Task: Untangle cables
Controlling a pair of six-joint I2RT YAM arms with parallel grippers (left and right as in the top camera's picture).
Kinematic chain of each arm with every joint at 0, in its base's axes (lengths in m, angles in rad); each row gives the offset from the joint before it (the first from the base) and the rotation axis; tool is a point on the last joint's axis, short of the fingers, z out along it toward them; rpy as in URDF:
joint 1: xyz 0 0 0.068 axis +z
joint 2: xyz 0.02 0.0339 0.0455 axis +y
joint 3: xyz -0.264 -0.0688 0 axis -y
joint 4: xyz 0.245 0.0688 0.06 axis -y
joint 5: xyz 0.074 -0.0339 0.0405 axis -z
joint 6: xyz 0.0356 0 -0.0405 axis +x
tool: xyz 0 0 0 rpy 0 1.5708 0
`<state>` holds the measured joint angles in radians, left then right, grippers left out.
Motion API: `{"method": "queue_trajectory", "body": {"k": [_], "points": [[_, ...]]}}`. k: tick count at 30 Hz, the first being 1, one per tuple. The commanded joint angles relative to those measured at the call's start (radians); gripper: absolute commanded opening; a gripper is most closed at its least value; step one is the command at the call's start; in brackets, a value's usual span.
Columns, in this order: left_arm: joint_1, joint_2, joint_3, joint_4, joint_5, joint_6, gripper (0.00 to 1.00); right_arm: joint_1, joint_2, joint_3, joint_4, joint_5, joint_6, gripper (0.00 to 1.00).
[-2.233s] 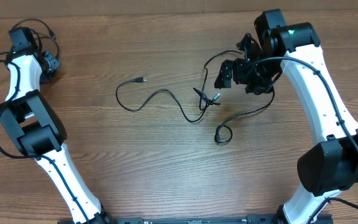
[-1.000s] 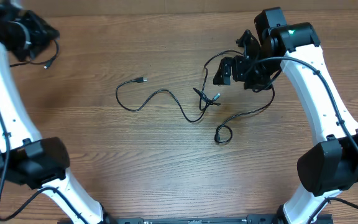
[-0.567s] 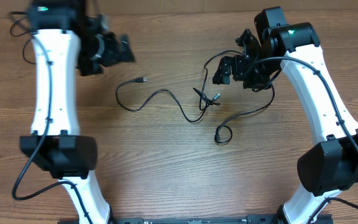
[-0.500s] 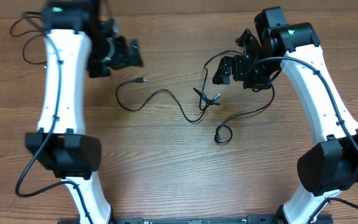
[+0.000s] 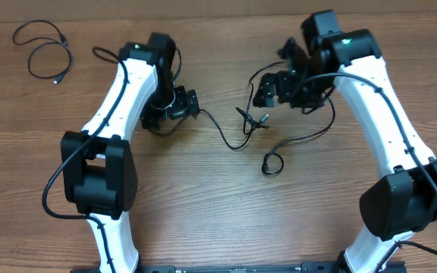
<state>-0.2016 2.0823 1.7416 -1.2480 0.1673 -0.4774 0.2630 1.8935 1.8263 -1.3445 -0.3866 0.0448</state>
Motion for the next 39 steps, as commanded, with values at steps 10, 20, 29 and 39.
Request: {"method": "queue_trajectory", "body": {"k": [10,20,29,39], "points": [[0.134,0.007,-0.172,0.157,-0.016,-0.156,1.0,0.168,-0.017,-0.146,0.187,0.222,-0.024,0.89],[0.135,0.007,-0.202,0.168,-0.01,-0.156,1.0,0.168,-0.017,-0.302,0.371,0.209,-0.016,0.75],[0.12,0.007,-0.202,0.212,-0.019,-0.155,0.98,0.168,-0.017,-0.331,0.399,0.219,-0.016,0.28],[0.12,0.007,-0.224,0.209,-0.021,-0.155,1.0,0.168,-0.017,-0.334,0.415,0.177,-0.016,0.3]]}}
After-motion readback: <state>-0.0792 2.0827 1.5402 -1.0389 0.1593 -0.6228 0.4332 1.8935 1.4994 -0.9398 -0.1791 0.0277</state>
